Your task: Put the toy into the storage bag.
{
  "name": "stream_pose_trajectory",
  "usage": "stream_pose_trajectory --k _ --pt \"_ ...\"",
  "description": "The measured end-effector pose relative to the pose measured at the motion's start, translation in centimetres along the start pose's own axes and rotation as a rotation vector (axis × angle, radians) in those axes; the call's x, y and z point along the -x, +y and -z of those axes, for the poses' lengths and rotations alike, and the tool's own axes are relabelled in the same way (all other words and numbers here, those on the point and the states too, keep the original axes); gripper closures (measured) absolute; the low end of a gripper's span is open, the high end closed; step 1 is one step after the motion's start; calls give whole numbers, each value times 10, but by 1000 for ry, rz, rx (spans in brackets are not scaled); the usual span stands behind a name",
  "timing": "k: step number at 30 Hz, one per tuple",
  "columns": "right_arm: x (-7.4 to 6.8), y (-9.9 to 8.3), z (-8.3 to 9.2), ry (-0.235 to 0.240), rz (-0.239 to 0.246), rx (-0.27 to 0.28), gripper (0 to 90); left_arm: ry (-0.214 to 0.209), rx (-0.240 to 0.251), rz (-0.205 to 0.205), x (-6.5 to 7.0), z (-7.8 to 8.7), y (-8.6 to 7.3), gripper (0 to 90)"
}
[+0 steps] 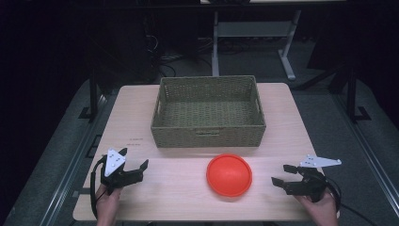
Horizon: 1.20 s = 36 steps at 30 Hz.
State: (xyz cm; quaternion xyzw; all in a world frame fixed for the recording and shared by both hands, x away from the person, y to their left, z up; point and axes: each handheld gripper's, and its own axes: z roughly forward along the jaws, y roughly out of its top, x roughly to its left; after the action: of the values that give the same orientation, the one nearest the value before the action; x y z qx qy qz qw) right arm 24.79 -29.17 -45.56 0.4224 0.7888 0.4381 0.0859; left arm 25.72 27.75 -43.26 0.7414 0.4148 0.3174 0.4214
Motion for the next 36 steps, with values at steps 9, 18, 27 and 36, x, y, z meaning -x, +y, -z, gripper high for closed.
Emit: stream_pose_trajectory --k 9,18,27,36 --pt "-5 3 0 13 -4 11 205 -11 -2 -9 1 0 -1 128" --pt "-19 14 -4 31 37 18 199 -12 2 -21 3 1 -1 128" --pt "-27 27 -16 67 40 -51 181 -3 0 -14 0 0 -2 129" --pt "-34 46 -23 108 47 -107 190 -2 2 -18 0 1 -1 128"
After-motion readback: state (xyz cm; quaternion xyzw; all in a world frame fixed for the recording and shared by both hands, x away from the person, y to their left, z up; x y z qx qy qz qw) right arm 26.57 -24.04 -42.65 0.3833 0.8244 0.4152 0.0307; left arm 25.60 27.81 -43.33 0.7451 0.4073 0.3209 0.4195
